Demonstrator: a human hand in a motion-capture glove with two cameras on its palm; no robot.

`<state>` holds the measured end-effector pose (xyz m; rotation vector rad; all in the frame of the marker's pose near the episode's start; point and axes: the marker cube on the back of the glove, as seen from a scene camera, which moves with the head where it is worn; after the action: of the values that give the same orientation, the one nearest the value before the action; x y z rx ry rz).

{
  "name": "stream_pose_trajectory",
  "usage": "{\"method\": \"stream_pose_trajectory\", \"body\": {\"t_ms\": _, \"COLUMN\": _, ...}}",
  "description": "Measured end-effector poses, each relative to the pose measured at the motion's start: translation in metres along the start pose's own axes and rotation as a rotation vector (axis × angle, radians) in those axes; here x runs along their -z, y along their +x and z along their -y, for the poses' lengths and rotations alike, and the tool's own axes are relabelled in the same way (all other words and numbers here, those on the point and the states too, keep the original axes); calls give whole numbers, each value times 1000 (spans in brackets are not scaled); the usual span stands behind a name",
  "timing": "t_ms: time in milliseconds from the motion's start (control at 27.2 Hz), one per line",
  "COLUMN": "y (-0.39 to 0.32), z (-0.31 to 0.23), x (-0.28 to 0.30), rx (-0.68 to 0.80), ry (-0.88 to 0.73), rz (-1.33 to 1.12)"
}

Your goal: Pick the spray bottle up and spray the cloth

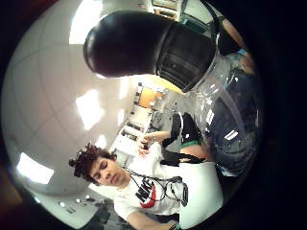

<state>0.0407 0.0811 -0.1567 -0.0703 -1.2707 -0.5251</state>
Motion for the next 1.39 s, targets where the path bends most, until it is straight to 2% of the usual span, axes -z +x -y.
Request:
{"method": "stream_pose_trajectory", "body": {"t_ms": 257, "y": 25, "z": 39, "x": -103, "rx": -13, "ry": -43, "rz": -86}}
{"method": "stream_pose_trajectory", "body": {"t_ms": 441, "y": 62, "z": 48, "x": -142, "rx": -62, "ry": -65, "rz": -105}}
{"method": "stream_pose_trajectory", "body": {"t_ms": 954, "y": 107, "z": 37, "x": -137, "rx": -103, "ry": -34, "rz": -194}}
{"method": "stream_pose_trajectory", "body": {"t_ms": 1248, "y": 126, "z": 20, "x": -138, "rx": -134, "ry": -47, "rz": -162}}
{"method": "stream_pose_trajectory", "body": {"t_ms": 1395, "y": 118, "z": 5, "x": -131, "rx": -138, "ry": 11, "rz": -77}}
